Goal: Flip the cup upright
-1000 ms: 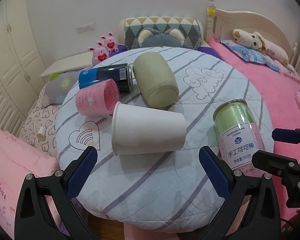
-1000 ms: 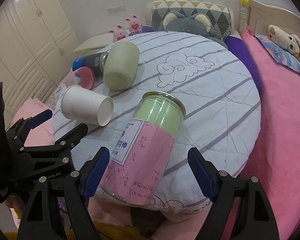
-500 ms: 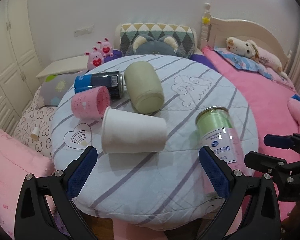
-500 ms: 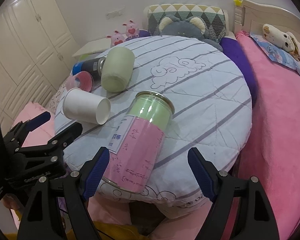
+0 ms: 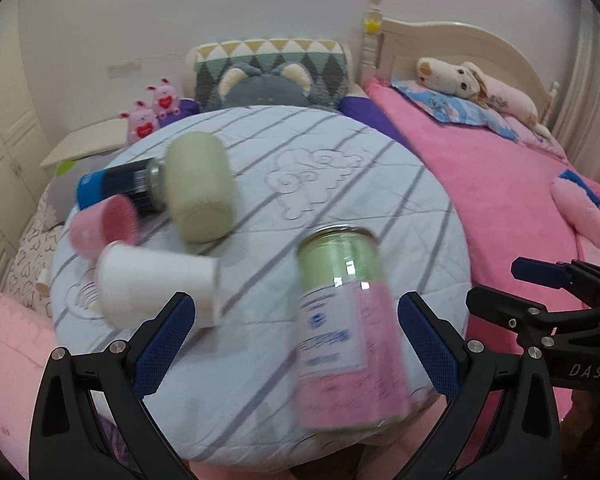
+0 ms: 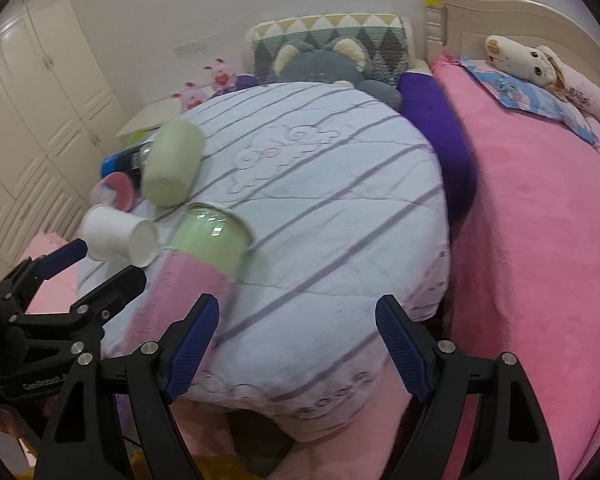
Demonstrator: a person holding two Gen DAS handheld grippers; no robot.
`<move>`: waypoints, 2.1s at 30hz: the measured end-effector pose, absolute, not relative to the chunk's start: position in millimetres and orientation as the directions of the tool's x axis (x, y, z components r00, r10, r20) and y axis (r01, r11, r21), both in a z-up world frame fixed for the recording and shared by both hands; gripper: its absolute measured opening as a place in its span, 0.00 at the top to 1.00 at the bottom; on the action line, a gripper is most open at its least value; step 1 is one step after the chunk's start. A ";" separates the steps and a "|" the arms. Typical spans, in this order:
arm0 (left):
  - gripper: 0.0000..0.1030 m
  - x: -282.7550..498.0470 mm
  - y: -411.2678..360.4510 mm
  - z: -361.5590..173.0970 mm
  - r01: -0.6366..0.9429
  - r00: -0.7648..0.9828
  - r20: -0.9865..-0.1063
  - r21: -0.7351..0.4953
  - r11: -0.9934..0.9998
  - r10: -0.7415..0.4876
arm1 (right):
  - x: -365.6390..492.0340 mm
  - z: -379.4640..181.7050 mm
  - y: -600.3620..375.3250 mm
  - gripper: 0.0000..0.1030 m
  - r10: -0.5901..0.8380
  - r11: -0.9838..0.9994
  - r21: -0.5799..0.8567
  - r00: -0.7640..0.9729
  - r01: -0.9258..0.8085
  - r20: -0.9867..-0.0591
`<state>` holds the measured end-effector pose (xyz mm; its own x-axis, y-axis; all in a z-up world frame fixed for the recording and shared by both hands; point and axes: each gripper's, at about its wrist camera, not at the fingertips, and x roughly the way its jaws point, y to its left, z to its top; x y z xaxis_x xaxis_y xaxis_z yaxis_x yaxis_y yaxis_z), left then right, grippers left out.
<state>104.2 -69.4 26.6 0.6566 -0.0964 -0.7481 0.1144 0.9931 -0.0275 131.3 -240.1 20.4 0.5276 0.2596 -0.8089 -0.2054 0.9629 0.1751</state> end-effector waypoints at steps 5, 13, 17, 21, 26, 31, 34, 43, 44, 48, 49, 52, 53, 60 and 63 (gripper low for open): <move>0.00 125.1 -89.2 19.3 0.094 0.634 -0.771 -0.011 0.996 -0.068 | 142.5 13.6 -259.1 0.20 0.244 0.968 0.169 0.521 -0.187 -0.818; 0.00 154.9 -109.7 -1.4 0.064 0.561 -0.828 0.026 0.998 -0.015 | 166.2 -7.4 -279.6 0.20 0.237 0.968 0.169 0.472 -0.183 -0.849; 0.00 164.9 -109.7 -5.6 0.038 0.518 -0.855 0.041 0.998 0.015 | 176.9 -17.2 -281.0 0.20 0.272 0.958 0.196 0.443 -0.211 -0.854; 0.01 172.6 -109.8 -13.7 0.027 0.450 -0.891 0.068 0.997 0.049 | 187.2 -27.4 -280.2 0.20 0.290 0.952 0.218 0.412 -0.213 -0.864; 0.27 181.3 -99.8 -24.3 -0.014 0.376 -0.926 0.027 1.000 0.030 | 195.5 -35.0 -278.8 0.20 0.310 0.946 0.243 0.390 -0.214 -0.867; 0.30 176.9 -103.1 -20.7 0.005 0.404 -0.915 0.031 1.000 0.026 | 196.3 -37.0 -280.5 0.20 0.316 0.945 0.253 0.385 -0.205 -0.867; 0.30 175.2 -101.4 -12.3 0.010 0.432 -0.902 0.021 1.000 0.015 | 197.3 -34.6 -281.4 0.20 0.312 0.947 0.253 0.388 -0.196 -0.867; 0.30 174.2 -92.8 20.1 0.011 0.536 -0.844 -0.005 1.000 -0.010 | 195.4 -13.7 -277.6 0.20 0.307 0.950 0.243 0.441 -0.196 -0.844; 0.30 173.5 -91.0 23.2 0.013 0.545 -0.838 -0.012 1.000 -0.017 | 196.3 -12.5 -277.4 0.20 0.307 0.950 0.243 0.444 -0.195 -0.842; 0.30 172.7 -84.8 33.3 0.015 0.575 -0.817 -0.035 0.999 -0.037 | 195.2 -5.8 -273.8 0.20 0.301 0.952 0.234 0.457 -0.198 -0.837; 0.30 171.7 -83.3 36.8 0.015 0.587 -0.808 -0.037 0.999 -0.039 | 195.5 -5.0 -272.2 0.20 0.299 0.952 0.231 0.460 -0.200 -0.836; 0.30 171.1 -81.6 43.2 0.013 0.611 -0.791 -0.028 1.000 -0.030 | 195.2 -1.4 -268.6 0.20 0.296 0.953 0.224 0.467 -0.204 -0.833; 0.30 170.6 -81.8 44.5 0.013 0.616 -0.787 -0.027 1.000 -0.029 | 195.1 -0.6 -267.5 0.20 0.294 0.954 0.221 0.468 -0.205 -0.833; 0.11 169.4 -81.0 42.9 0.012 0.618 -0.786 -0.007 1.000 -0.013 | 194.5 0.5 -263.0 0.20 0.287 0.955 0.211 0.467 -0.209 -0.837; 0.05 166.6 -80.8 39.4 0.002 0.634 -0.773 0.020 1.000 0.014 | 192.6 0.5 -261.9 0.20 0.283 0.956 0.207 0.465 -0.208 -0.839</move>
<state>166.6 -80.8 39.4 0.6341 0.0137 -0.7731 0.0022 0.9998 0.0195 192.6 -261.9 0.5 0.4651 0.2826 -0.8390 -0.2077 0.9561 0.2069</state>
